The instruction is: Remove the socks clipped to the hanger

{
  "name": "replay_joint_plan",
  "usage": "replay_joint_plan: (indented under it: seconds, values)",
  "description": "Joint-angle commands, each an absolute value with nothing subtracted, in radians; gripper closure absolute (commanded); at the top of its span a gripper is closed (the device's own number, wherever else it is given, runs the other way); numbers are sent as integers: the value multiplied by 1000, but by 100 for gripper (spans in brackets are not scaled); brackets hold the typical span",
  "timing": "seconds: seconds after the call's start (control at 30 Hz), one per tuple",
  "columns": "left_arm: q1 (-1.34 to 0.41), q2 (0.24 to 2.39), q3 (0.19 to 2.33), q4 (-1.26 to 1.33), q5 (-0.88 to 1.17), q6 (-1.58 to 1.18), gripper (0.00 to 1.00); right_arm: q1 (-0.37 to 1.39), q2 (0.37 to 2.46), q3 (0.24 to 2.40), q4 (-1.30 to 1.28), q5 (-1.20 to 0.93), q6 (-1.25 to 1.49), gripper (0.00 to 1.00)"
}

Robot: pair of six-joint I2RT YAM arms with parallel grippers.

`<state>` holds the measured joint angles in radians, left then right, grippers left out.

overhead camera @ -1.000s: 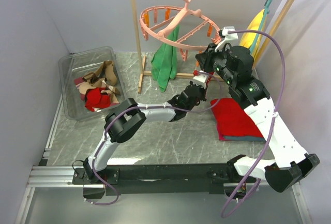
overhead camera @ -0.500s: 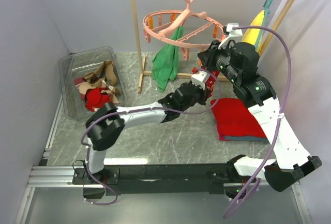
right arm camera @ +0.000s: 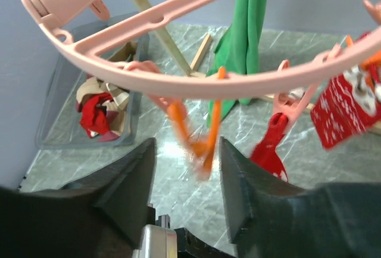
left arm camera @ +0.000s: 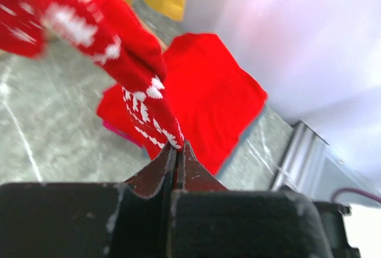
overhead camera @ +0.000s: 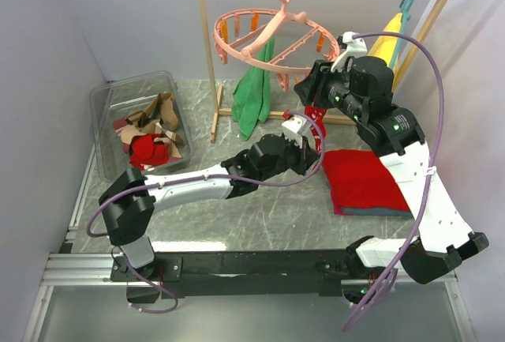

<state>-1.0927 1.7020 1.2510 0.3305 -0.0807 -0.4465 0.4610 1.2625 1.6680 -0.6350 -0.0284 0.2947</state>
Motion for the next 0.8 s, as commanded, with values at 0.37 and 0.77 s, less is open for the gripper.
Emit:
replay_joint_plan:
  seconds: [0.37, 0.77]
  values:
    - [-1112, 1551, 1163, 295, 44, -548, 99, 483, 1163, 1683, -794, 111, 295, 25]
    - [-1112, 1516, 1184, 226, 45, -525, 99, 465, 1209, 1746, -813, 313, 249, 25]
